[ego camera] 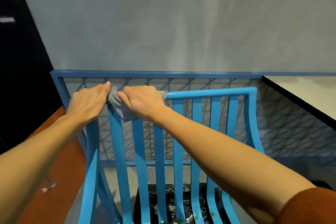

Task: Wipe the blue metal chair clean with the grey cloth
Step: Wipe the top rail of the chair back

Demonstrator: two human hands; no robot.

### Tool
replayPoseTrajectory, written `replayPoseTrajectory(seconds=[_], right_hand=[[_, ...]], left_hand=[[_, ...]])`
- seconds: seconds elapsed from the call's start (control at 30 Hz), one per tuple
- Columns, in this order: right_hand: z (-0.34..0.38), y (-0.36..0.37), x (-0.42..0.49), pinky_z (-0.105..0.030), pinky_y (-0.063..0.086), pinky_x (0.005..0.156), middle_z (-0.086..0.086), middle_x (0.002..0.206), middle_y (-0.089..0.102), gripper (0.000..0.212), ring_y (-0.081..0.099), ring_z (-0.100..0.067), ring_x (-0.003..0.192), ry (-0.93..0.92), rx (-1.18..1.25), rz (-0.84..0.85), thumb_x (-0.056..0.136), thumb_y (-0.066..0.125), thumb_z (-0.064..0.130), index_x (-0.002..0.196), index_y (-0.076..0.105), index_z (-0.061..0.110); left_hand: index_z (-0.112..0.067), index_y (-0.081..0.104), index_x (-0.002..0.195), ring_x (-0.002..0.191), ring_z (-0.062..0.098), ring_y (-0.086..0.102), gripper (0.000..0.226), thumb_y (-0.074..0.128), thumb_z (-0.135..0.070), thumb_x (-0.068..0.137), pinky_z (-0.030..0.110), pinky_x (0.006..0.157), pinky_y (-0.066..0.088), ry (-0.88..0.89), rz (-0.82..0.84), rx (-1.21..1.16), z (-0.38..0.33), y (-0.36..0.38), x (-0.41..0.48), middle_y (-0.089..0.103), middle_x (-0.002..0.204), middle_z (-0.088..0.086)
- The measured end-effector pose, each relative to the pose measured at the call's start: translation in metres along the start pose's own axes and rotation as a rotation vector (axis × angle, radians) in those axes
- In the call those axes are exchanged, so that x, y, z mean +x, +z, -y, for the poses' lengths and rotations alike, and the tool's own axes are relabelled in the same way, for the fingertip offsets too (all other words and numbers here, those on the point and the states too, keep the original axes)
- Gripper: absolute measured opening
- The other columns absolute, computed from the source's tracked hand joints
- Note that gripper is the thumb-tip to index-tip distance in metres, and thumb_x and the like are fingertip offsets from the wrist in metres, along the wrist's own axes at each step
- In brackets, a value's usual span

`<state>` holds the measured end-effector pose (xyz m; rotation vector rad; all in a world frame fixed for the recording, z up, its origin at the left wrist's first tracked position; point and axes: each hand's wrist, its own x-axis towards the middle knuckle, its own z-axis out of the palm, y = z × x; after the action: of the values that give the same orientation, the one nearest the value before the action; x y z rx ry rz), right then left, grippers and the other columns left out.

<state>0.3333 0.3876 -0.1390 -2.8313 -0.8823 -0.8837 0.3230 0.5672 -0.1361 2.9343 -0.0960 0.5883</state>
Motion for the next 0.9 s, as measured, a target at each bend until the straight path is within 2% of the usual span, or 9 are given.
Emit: replayPoseTrajectory(seconds=[0.13, 0.23, 0.33, 0.43, 0.53, 0.63, 0.77, 0.83, 0.9], right_hand=[[-0.049, -0.010, -0.028, -0.039, 0.044, 0.065, -0.005, 0.086, 0.068, 0.043, 0.062, -0.028, 0.079, 0.054, -0.004, 0.008, 0.105, 0.027, 0.045, 0.088, 0.056, 0.019], [-0.093, -0.018, -0.052, -0.041, 0.048, 0.067, -0.005, 0.081, 0.065, 0.040, 0.059, -0.027, 0.074, 0.115, -0.020, 0.000, 0.104, 0.026, 0.044, 0.080, 0.048, 0.022], [-0.139, -0.026, -0.081, -0.036, 0.042, 0.064, -0.003, 0.076, 0.058, 0.040, 0.050, -0.022, 0.068, 0.156, -0.041, 0.004, 0.102, 0.021, 0.045, 0.078, 0.044, 0.023], [-0.186, -0.039, -0.111, -0.033, 0.038, 0.060, 0.002, 0.069, 0.049, 0.045, 0.046, -0.020, 0.063, 0.203, -0.048, -0.017, 0.098, 0.014, 0.045, 0.074, 0.044, 0.021], [-0.222, -0.047, -0.132, -0.030, 0.027, 0.051, 0.001, 0.054, 0.042, 0.052, 0.039, -0.019, 0.051, 0.312, -0.099, -0.018, 0.088, 0.009, 0.046, 0.066, 0.044, 0.016], [-0.224, -0.046, -0.126, -0.031, 0.030, 0.053, 0.000, 0.049, 0.036, 0.049, 0.034, -0.018, 0.047, 0.416, -0.138, -0.005, 0.091, 0.015, 0.041, 0.055, 0.038, 0.016], [-0.202, -0.046, -0.115, -0.036, 0.040, 0.059, -0.006, 0.055, 0.045, 0.051, 0.048, -0.029, 0.056, 0.470, -0.133, -0.003, 0.100, 0.024, 0.033, 0.055, 0.037, 0.015], [-0.173, -0.041, -0.102, -0.039, 0.046, 0.065, -0.011, 0.064, 0.054, 0.052, 0.055, -0.033, 0.063, 0.416, -0.117, 0.021, 0.103, 0.025, 0.033, 0.060, 0.045, 0.014], [-0.136, -0.034, -0.081, -0.038, 0.042, 0.067, -0.017, 0.078, 0.065, 0.051, 0.062, -0.037, 0.076, 0.342, -0.125, 0.015, 0.104, 0.026, 0.035, 0.074, 0.060, 0.013]], left_hand=[[-0.010, 0.049, 0.096, 0.081, 0.038, 0.056, 0.020, 0.031, -0.019, 0.102, 0.045, 0.071, 0.042, 0.068, 0.020, 0.267, -0.001, -0.001, -0.002, 0.065, 0.099, 0.018], [-0.012, 0.042, 0.087, 0.076, 0.036, 0.052, 0.012, 0.037, -0.014, 0.098, 0.041, 0.063, 0.041, 0.087, 0.047, 0.341, -0.004, -0.001, 0.000, 0.064, 0.094, 0.017], [-0.010, 0.045, 0.088, 0.072, 0.036, 0.053, 0.008, 0.044, -0.013, 0.095, 0.040, 0.060, 0.042, 0.133, 0.035, 0.395, 0.002, 0.005, 0.004, 0.062, 0.086, 0.015], [-0.012, 0.047, 0.092, 0.063, 0.030, 0.046, 0.004, 0.047, -0.014, 0.095, 0.037, 0.057, 0.037, 0.128, 0.024, 0.475, 0.007, 0.005, 0.004, 0.054, 0.073, 0.004], [-0.010, 0.048, 0.111, 0.066, 0.027, 0.050, 0.018, 0.048, -0.017, 0.094, 0.036, 0.058, 0.034, 0.141, 0.068, 0.625, -0.004, 0.002, 0.010, 0.055, 0.078, 0.001], [-0.008, 0.047, 0.099, 0.060, 0.027, 0.043, 0.010, 0.048, -0.015, 0.092, 0.036, 0.052, 0.038, 0.123, 0.064, 0.637, -0.012, 0.002, 0.007, 0.051, 0.074, 0.005], [-0.005, 0.054, 0.090, 0.056, 0.031, 0.041, 0.012, 0.044, -0.012, 0.092, 0.033, 0.050, 0.031, 0.075, -0.061, 0.494, -0.013, 0.011, 0.007, 0.054, 0.069, 0.012], [-0.007, 0.057, 0.090, 0.060, 0.033, 0.045, 0.020, 0.039, -0.015, 0.095, 0.033, 0.053, 0.032, 0.046, -0.090, 0.446, -0.012, 0.015, 0.010, 0.060, 0.075, 0.015], [-0.006, 0.060, 0.088, 0.070, 0.040, 0.055, 0.033, 0.032, -0.021, 0.097, 0.035, 0.057, 0.032, 0.010, -0.128, 0.342, -0.012, 0.016, 0.011, 0.065, 0.086, 0.022]])
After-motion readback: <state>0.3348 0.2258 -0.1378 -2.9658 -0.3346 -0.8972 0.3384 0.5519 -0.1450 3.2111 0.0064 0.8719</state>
